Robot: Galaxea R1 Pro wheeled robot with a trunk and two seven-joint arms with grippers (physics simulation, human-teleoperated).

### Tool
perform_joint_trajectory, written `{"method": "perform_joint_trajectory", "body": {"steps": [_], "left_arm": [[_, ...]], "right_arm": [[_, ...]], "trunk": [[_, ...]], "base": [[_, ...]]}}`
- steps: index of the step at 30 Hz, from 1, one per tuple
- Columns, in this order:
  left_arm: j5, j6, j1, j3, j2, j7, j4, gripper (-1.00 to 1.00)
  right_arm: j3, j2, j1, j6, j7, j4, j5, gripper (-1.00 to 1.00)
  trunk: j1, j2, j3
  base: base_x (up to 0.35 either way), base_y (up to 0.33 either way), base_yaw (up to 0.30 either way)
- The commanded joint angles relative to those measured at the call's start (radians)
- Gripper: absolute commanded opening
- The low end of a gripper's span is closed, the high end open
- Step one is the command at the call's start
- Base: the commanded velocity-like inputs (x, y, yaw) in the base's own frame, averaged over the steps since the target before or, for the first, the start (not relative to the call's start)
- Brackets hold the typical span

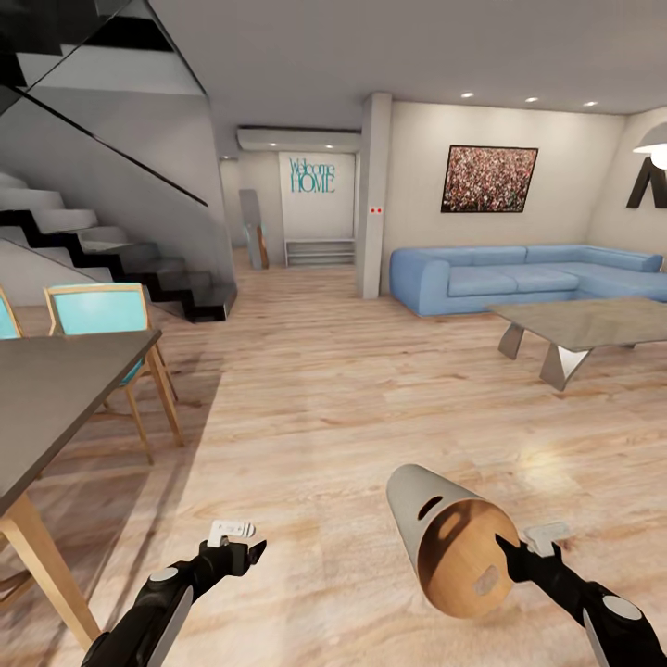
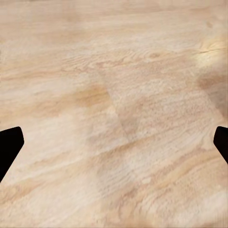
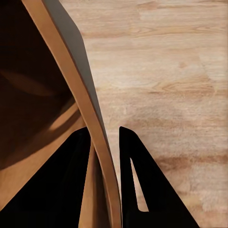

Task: Put the three can of soda from the living room inside the tash can in the kitchen.

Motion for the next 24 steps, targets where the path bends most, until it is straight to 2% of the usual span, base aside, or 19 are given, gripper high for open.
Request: {"method": "perform_joint_trajectory", "body": {"steps": [1,14,24], "left_arm": [[0.0,0.0,0.0,0.0,0.0,0.0,0.0,1.0],[0.0,-0.001,0.0,-0.001,0.0,0.001,0.001,1.0],[0.003,-0.006,0.0,0.001,-0.002,0.003,0.067,1.0]], "right_arm": [[-0.001,0.0,0.0,0.002,0.003,-0.001,-0.01,-1.0],[0.0,0.0,0.0,0.002,0.005,-0.001,-0.011,-1.0],[0.002,0.002,0.0,0.0,0.005,-0.001,-0.011,-1.0]], "trunk": [[-0.004,0.007,0.002],[-0.054,0.098,0.023],[-0.092,0.168,0.039]], "base": [[0.0,0.0,0.0],[0.0,0.0,0.0],[0.0,0.0,0.0]]}}
